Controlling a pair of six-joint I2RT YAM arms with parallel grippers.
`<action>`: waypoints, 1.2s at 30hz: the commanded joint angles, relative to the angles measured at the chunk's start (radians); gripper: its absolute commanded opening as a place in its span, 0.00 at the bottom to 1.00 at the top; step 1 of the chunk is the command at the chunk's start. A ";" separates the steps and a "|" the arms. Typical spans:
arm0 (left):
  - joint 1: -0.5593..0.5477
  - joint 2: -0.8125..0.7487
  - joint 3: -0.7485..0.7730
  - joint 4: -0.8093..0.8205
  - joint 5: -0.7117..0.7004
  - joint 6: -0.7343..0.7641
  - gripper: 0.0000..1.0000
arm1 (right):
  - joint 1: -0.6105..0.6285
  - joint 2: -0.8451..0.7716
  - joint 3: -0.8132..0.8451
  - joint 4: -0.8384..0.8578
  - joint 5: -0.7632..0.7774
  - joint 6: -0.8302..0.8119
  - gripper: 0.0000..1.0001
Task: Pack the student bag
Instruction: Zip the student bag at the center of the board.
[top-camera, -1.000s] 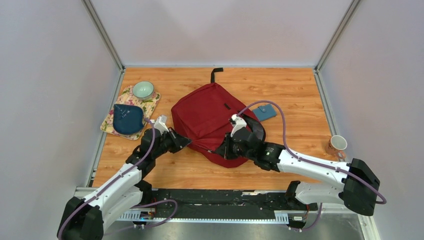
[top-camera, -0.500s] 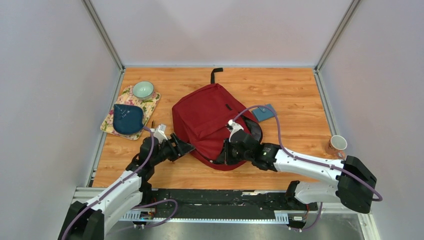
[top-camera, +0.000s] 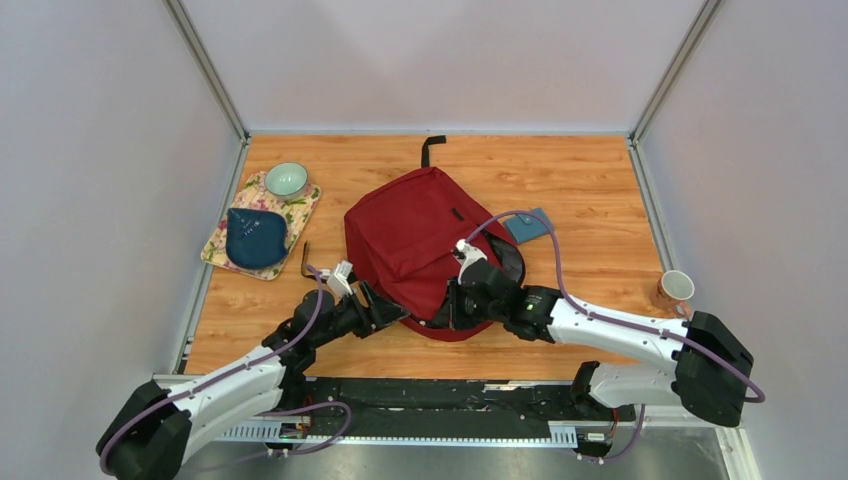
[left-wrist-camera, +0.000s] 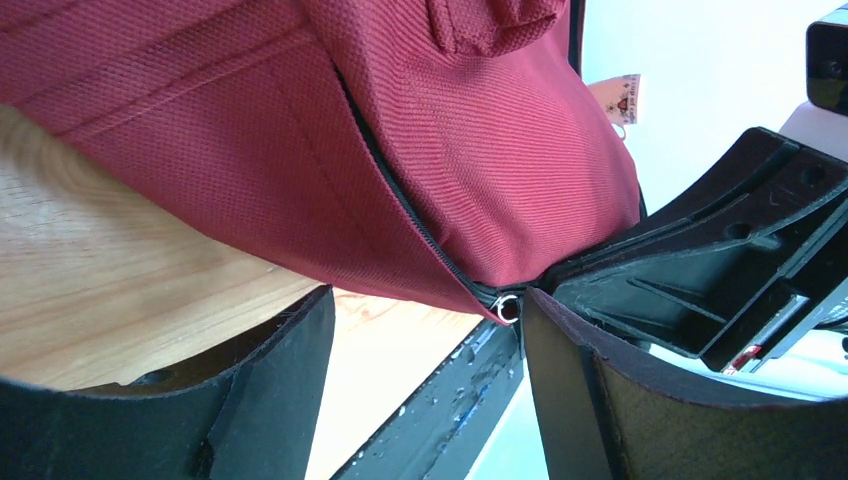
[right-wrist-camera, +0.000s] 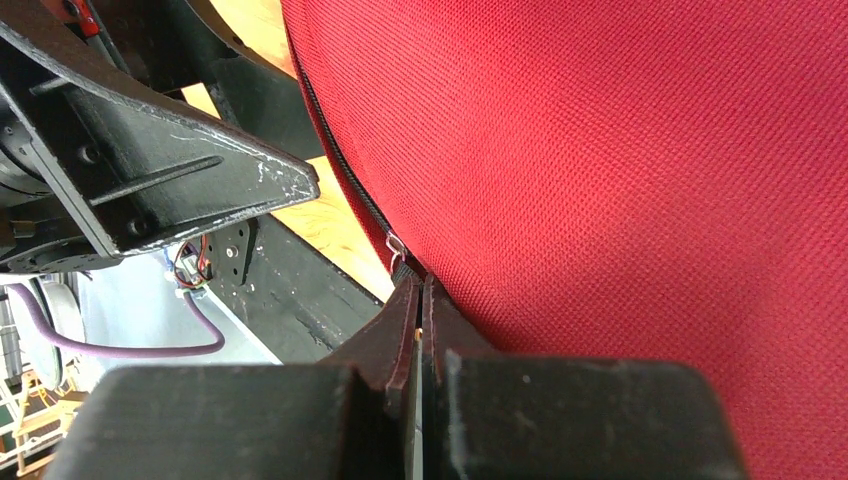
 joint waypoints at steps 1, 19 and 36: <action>-0.024 0.034 -0.036 0.150 -0.079 -0.057 0.76 | 0.003 -0.033 0.010 0.017 -0.003 0.005 0.00; -0.025 0.125 -0.039 0.142 -0.120 -0.040 0.00 | 0.001 -0.108 -0.024 -0.043 0.017 -0.005 0.00; 0.028 -0.110 0.013 -0.298 -0.223 0.127 0.00 | 0.000 -0.202 -0.058 -0.100 0.135 -0.064 0.00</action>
